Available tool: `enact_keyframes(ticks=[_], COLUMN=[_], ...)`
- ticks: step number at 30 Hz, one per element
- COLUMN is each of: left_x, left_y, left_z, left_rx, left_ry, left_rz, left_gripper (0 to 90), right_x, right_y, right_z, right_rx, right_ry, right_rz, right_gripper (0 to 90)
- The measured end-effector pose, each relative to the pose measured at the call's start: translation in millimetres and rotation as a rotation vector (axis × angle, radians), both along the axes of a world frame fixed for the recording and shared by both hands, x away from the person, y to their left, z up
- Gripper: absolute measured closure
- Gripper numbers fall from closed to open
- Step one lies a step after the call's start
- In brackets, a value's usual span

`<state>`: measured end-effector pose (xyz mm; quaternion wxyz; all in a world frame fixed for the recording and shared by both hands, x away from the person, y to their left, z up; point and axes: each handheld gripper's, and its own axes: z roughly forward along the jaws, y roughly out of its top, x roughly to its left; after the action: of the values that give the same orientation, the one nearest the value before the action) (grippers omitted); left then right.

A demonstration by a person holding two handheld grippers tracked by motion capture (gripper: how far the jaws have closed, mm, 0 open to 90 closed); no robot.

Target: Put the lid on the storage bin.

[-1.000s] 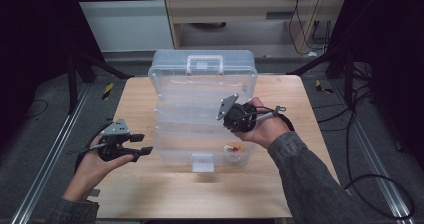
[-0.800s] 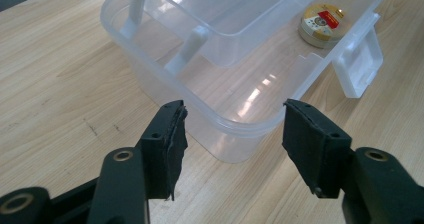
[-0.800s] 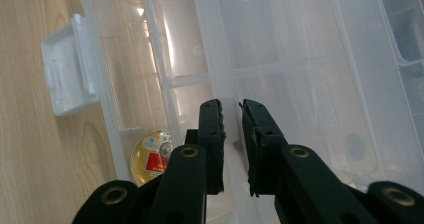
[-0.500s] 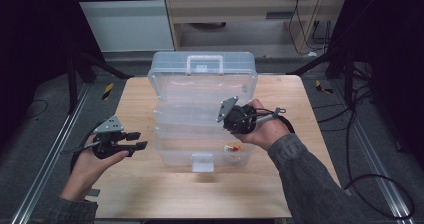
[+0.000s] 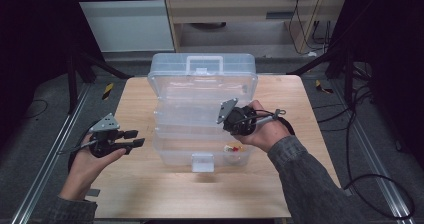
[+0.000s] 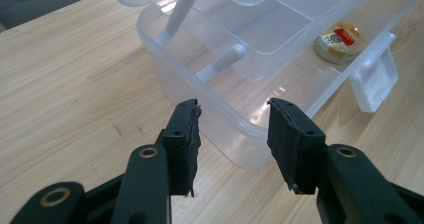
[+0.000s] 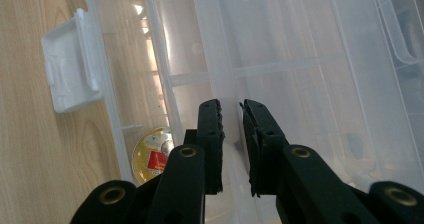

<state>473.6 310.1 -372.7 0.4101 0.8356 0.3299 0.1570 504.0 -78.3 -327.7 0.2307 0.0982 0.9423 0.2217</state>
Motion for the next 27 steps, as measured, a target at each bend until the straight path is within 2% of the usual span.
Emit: enact_keyframes(ticks=[11, 19, 25, 26, 27], left_x=[-0.4, -0.7, 1.6, 4.0, 5.4], left_y=[4.6, 3.2, 1.1, 3.7, 5.1], left_z=[3.1, 5.5, 14.5, 18.4, 20.3], left_rx=[-0.023, -0.035, -0.050, -0.074, -0.080], left_ry=[-0.028, -0.040, -0.047, -0.038, -0.036], left_rz=[0.026, 0.019, 0.024, 0.037, 0.044], left_gripper=[61.7, 77.6, 86.4, 87.1, 88.1], right_x=[-1.1, -2.5, -3.4, -3.3, -3.3], right_y=[-0.7, -0.9, -1.1, -1.2, -1.2], right_z=[-1.0, -2.1, -2.5, -2.3, -2.4], right_rx=[0.000, -0.002, -0.005, -0.008, -0.008], right_ry=[0.003, 0.002, 0.002, -0.001, 0.000], right_rz=[0.006, 0.008, 0.011, 0.014, 0.014], right_gripper=[79.1, 79.1, 79.0, 79.0, 79.0])
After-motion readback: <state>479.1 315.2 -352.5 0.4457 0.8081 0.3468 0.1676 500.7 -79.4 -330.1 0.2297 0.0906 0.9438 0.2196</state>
